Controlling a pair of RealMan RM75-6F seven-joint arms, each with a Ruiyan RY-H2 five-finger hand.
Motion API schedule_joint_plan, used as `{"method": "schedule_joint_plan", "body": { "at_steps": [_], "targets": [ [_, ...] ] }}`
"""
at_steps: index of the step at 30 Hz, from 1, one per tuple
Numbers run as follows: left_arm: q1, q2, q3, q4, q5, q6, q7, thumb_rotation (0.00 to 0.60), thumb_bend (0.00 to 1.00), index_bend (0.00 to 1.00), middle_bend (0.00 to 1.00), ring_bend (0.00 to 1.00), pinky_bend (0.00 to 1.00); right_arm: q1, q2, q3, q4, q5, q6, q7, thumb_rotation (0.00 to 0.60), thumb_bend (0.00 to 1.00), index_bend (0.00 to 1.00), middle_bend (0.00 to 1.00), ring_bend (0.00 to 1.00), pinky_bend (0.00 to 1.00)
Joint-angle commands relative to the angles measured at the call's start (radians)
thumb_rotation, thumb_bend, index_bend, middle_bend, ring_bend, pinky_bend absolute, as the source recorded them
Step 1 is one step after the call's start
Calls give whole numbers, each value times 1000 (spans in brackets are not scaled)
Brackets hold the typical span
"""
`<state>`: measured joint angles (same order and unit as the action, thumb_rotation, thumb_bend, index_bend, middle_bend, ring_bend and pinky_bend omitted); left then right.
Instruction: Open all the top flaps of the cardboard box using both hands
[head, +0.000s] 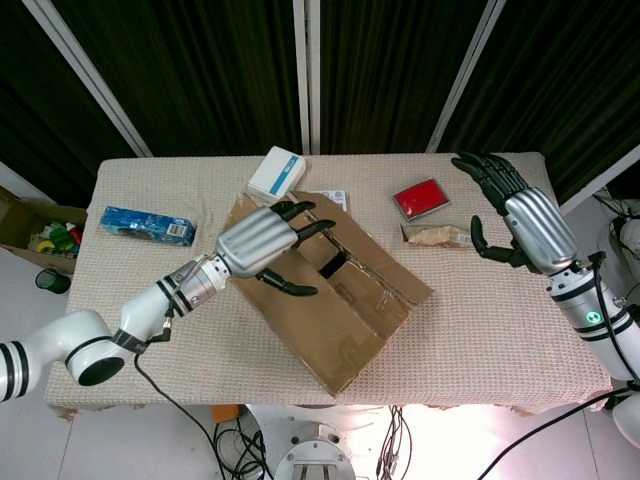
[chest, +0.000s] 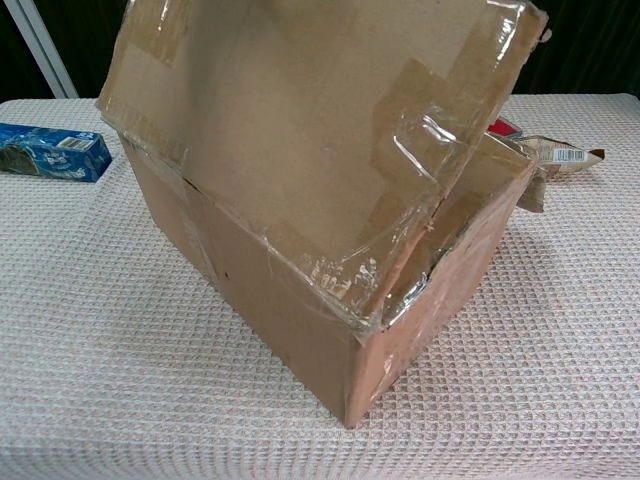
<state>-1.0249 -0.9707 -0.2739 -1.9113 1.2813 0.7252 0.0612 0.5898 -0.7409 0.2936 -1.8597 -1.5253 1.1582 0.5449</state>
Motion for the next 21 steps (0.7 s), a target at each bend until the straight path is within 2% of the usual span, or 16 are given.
{"method": "schedule_joint_plan", "body": {
  "at_steps": [1,6,13,21],
  "targets": [
    [58,108,-1,-104,-4,21,-37,0,23,88,592,77,194,1,-1,-1,-10,-3,1,-9,600,689,0,51,0,0],
    [125,201,46,-178,39,27,-48,0,19,85,587,77,194,0,1,-3,-36,-7,3,-36,600,684,0,54,0,0],
    [219,333,79,-257,100,57,-132,0,9,78,618,81,194,-3,3,-5,-66,-9,6,-68,600,684,0,53,0,0],
    [287,391,90,-272,184,112,-191,0,4,75,623,99,195,-1,-14,-13,-73,-9,-1,-90,600,683,0,52,0,0]
  ]
}}
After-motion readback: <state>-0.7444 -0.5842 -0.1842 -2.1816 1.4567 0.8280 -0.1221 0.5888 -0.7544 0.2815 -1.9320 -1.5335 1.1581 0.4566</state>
